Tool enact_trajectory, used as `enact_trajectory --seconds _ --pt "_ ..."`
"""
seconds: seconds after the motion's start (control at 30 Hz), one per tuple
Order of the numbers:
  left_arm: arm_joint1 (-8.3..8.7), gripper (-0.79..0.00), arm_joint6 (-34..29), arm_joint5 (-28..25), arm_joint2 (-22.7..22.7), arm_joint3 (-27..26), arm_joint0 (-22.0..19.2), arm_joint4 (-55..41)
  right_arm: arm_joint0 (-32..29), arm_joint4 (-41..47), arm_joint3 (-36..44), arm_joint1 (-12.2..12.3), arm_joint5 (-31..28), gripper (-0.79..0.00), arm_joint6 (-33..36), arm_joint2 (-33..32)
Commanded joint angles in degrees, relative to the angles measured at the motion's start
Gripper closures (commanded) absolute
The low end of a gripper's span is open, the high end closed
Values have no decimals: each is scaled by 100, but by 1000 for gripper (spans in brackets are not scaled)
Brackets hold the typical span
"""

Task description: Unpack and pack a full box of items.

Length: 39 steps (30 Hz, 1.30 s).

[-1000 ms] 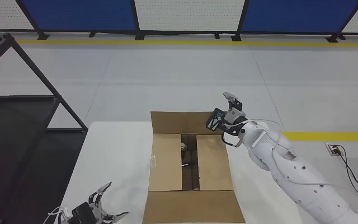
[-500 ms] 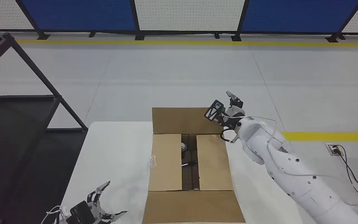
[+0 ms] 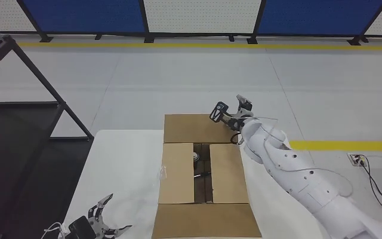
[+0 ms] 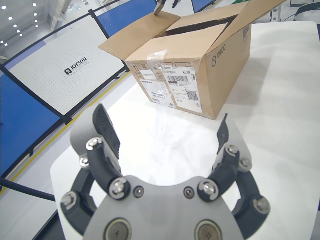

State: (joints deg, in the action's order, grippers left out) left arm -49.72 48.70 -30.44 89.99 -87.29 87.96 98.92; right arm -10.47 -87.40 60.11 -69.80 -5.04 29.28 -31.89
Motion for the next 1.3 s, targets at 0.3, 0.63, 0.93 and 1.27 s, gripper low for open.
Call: enact_trajectory --seconds 0.3,0.63,0.93,1.27 --pt "2 -785 6 3 12 33 49 18 71 -21 -306 -183 -8 -785 57 102" --pt "5 -785 -20 -75 9 -36 31 15 -54 74 -114 -205 25 -785 370 -110" --pt "8 -785 6 -73 47 -46 100 -20 65 187 -497 -438 240 -785 1118 -213" --pt "5 -785 59 -37 80 -27 103 -89 380 370 -1525 -981 547 -785 1145 9"
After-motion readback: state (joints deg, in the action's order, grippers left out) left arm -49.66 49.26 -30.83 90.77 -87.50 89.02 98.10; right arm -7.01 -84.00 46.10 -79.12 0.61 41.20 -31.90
